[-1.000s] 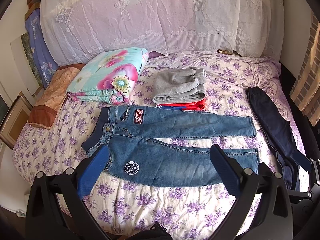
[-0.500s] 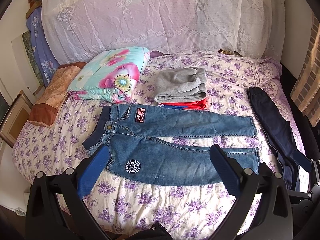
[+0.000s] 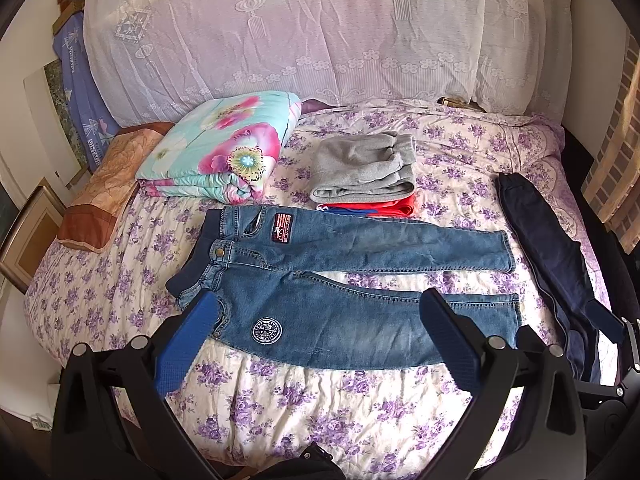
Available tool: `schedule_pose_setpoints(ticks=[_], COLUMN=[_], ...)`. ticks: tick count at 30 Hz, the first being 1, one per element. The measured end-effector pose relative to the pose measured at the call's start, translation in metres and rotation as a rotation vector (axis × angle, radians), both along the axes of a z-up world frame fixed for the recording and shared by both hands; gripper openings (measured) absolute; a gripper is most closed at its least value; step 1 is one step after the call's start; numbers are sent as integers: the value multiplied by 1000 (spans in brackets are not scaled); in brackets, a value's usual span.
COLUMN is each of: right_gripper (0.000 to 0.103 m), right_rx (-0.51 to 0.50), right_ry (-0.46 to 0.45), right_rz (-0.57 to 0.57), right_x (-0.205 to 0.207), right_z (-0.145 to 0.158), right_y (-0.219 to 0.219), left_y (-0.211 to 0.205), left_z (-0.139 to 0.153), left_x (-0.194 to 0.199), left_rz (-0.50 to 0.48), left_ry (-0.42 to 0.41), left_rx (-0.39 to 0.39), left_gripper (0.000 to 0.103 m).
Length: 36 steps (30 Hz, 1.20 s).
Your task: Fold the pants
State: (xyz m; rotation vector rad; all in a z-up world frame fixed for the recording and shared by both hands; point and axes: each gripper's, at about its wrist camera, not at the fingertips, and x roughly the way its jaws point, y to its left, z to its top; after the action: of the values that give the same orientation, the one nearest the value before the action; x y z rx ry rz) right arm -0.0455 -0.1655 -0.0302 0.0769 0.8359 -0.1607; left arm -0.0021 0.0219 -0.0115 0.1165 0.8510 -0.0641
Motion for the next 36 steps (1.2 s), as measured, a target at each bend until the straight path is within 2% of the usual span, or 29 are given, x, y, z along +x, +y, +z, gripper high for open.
schedule_pose_setpoints(ticks=[30, 33, 36], right_gripper=[99, 99, 99], right_rx=[-5, 15, 41], right_ry=[8, 43, 108], right_rz=[6, 19, 7], right_x=[1, 7, 18], right_z=[-2, -12, -40], right_y=[4, 2, -8], left_y=[4, 10, 22], left_z=[-5, -20, -53], left_x=[-2, 2, 20], left_rz=[2, -11, 0], left_ry=[9, 62, 203], left_rx=[-4, -25, -95], left_gripper=[98, 98, 98])
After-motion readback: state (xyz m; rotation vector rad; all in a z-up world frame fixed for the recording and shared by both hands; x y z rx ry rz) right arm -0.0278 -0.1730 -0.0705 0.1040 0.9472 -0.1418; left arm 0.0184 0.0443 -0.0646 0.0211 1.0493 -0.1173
